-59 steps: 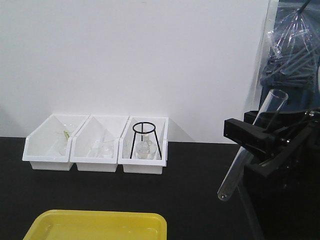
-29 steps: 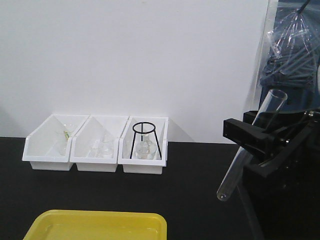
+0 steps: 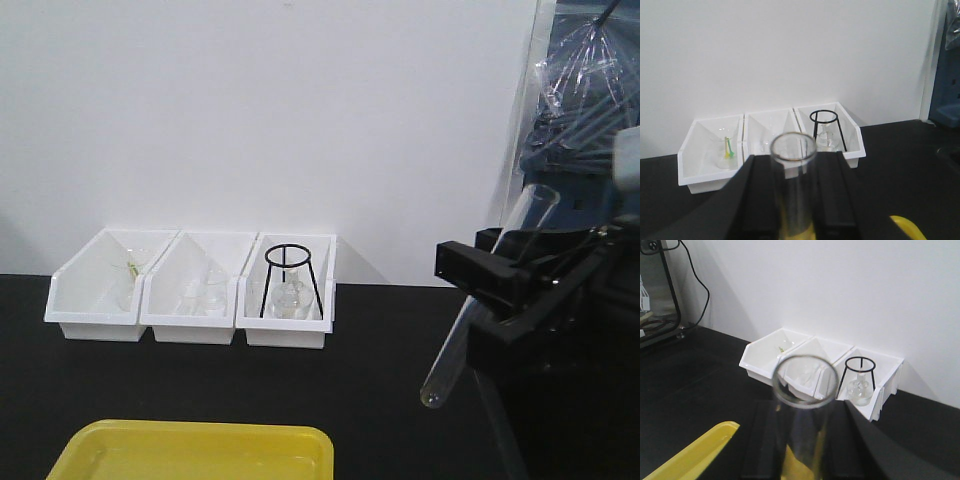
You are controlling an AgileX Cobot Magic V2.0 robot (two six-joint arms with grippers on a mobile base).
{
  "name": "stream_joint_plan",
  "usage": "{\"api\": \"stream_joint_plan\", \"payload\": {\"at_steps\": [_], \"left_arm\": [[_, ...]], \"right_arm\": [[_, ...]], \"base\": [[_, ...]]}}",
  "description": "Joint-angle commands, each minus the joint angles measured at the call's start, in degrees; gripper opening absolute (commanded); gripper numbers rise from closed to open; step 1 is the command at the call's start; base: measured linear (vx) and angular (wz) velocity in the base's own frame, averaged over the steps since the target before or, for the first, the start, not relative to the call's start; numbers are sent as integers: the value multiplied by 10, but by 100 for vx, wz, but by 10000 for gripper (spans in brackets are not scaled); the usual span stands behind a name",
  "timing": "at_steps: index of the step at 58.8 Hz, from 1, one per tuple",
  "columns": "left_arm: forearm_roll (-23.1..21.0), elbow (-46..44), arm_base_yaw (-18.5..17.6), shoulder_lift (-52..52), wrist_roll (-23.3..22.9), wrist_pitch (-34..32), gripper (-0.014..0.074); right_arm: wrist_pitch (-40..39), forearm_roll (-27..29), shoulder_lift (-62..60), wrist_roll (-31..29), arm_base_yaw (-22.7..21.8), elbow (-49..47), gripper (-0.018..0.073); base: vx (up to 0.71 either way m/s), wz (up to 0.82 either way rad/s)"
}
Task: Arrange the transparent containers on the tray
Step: 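Lower both grippers and lay the test tubes in the yellow tray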
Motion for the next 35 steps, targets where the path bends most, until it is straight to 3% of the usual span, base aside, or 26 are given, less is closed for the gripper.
{"api": "stream_joint_plan", "payload": {"at_steps": [1,12,23,35], "left_arm": [[0,-20,-3,21,-1,-45,132],[0,-20,-3,103,-1,-50,139],[-1,-20,-3,204,-2,-51,139],[0,-20,-3,309,-33,-75,142]], "right_arm": [[-60,-5,28,19,0,-20,165],[-111,2,115,56,0,-23,168],[-178,61,216,108,0,-25,174],[-151,87,335,108,1,-102,181]], "base": [[0,0],[0,0],[0,0],[0,0]]}}
